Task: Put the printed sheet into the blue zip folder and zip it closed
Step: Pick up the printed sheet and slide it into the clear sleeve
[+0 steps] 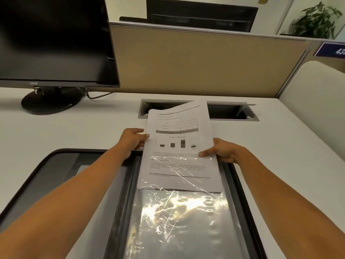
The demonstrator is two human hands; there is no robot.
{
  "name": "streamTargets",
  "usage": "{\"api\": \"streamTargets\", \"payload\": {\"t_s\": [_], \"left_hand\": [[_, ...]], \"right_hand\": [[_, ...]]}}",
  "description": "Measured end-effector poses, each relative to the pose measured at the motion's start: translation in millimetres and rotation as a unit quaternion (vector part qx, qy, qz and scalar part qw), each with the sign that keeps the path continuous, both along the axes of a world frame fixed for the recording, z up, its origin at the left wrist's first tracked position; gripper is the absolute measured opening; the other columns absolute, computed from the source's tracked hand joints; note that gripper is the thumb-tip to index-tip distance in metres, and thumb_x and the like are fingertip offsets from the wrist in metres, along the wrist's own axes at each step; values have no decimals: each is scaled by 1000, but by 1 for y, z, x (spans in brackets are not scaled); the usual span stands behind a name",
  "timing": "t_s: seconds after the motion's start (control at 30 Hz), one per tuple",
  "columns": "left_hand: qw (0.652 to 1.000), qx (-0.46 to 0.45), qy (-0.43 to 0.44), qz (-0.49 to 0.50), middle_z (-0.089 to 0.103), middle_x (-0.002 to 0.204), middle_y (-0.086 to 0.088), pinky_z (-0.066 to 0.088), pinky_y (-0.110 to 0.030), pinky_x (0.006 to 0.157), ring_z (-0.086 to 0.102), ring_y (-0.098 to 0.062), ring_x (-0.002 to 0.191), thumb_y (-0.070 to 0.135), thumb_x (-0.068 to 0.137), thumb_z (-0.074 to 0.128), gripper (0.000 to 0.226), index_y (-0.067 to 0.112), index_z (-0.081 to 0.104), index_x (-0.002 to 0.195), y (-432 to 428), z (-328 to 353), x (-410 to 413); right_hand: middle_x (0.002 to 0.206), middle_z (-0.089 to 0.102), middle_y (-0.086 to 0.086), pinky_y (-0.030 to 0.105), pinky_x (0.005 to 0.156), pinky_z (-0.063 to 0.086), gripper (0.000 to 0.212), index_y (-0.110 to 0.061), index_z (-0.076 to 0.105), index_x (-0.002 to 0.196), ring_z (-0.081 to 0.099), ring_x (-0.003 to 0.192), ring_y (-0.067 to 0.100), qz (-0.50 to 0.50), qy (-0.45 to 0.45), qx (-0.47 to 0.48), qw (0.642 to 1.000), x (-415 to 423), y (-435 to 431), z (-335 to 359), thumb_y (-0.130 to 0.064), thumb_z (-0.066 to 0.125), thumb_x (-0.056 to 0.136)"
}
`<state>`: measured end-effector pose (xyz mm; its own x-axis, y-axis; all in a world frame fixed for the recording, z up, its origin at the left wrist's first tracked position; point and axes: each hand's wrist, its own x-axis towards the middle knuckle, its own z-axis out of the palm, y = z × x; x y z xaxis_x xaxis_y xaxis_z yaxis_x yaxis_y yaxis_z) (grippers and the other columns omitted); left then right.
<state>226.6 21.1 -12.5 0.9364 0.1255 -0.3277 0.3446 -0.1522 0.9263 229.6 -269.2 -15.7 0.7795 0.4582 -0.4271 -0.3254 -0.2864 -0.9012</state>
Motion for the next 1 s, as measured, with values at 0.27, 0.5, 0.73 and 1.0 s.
{"api": "streamTargets", "payload": {"t_s": [0.27, 0.5, 0.73, 1.0], "left_hand": [[990, 84, 20, -109, 65, 110, -18, 48, -31, 85, 62, -24, 90, -2, 79, 65, 32, -6, 60, 111, 13, 4, -2], [977, 115, 42, -176, 67, 89, -5, 46, -15, 63, 61, -15, 77, 6, 82, 64, 29, 3, 62, 111, 16, 9, 0], [1000, 12, 12, -24, 59, 112, -12, 50, -24, 63, 60, -20, 78, 8, 89, 56, 53, 14, 37, 138, 7, -1, 3], [983, 118, -2, -138, 59, 98, -10, 49, -26, 69, 57, -21, 87, -8, 86, 48, 68, 25, 27, 142, 2, 3, 3]], "right_hand": [[115, 62, 6, 34, 77, 56, 22, -17, 55, 111, 64, 98, 22, -178, -2, 24, 984, 6, 8, -1, -26, 46, 94], [126, 55, 13, 44, 93, 46, 26, -7, 49, 120, 57, 102, 26, -200, -29, -39, 979, 8, 10, -3, -11, 38, 97], [108, 63, 2, 40, 96, 48, 19, -13, 55, 105, 61, 100, 20, -79, 46, -8, 996, 3, -5, 3, -4, 44, 93], [134, 49, 13, 45, 96, 49, 37, -14, 42, 126, 56, 112, 30, -244, -24, -14, 969, 5, 10, -1, -14, 52, 91]]}}
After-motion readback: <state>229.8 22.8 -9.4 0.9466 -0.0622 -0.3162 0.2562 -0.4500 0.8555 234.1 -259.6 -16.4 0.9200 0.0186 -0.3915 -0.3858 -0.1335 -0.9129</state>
